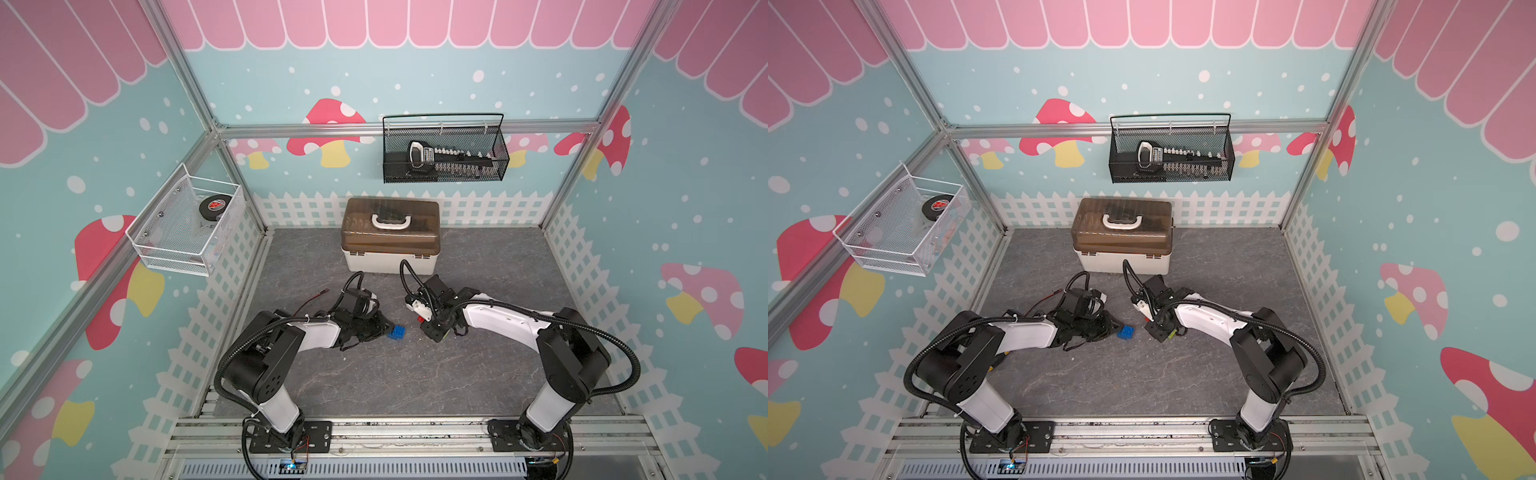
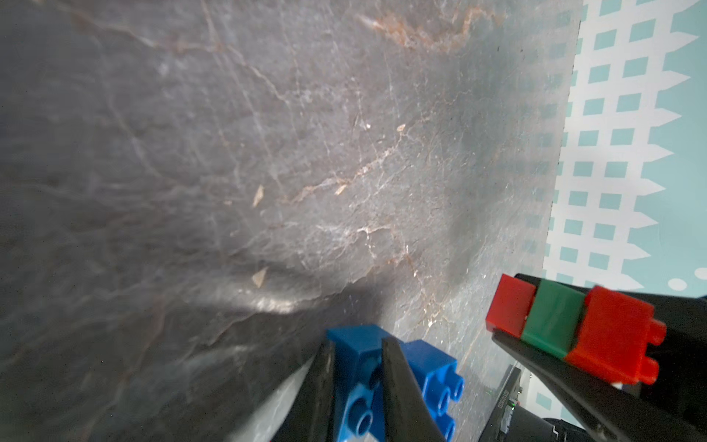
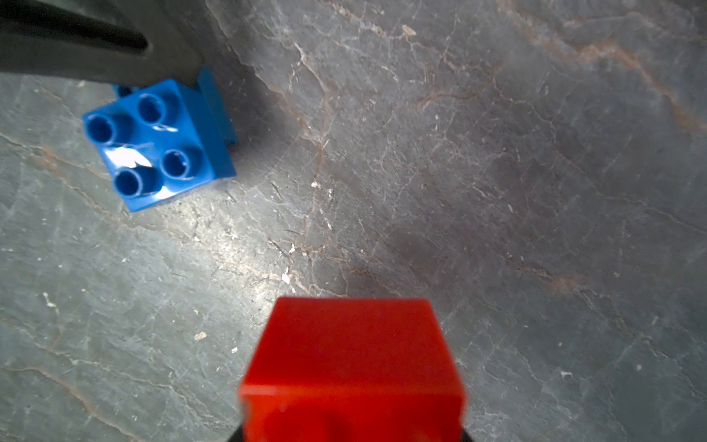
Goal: Assemble the letter y with lego
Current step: Move the lego brick at the center of the board.
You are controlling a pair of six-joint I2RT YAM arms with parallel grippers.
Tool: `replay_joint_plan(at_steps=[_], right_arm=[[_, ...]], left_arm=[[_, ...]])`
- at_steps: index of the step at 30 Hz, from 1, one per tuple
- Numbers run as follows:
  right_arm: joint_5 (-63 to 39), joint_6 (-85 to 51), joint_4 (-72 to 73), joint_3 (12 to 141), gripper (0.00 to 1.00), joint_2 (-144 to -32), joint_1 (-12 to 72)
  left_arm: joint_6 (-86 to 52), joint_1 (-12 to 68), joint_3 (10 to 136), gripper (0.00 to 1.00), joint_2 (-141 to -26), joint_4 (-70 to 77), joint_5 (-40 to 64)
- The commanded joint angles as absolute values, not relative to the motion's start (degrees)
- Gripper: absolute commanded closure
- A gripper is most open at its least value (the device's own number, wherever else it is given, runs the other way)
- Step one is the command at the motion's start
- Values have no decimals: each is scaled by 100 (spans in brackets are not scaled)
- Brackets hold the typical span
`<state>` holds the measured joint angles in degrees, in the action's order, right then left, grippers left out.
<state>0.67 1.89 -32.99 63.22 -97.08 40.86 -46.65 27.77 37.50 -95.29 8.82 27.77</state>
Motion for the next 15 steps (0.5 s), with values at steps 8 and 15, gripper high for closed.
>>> replay_joint_plan(at_steps=[8, 15], right_arm=[[-162, 181, -3296, 6276, 68, -9491, 4070], [-230, 253, -3542, 6386, 68, -9747, 4150]], left_arm=[[-4569, 2758, 3622, 63, -8990, -236, 2256], [-4514, 2674, 3650, 61, -8692, -408, 2229]])
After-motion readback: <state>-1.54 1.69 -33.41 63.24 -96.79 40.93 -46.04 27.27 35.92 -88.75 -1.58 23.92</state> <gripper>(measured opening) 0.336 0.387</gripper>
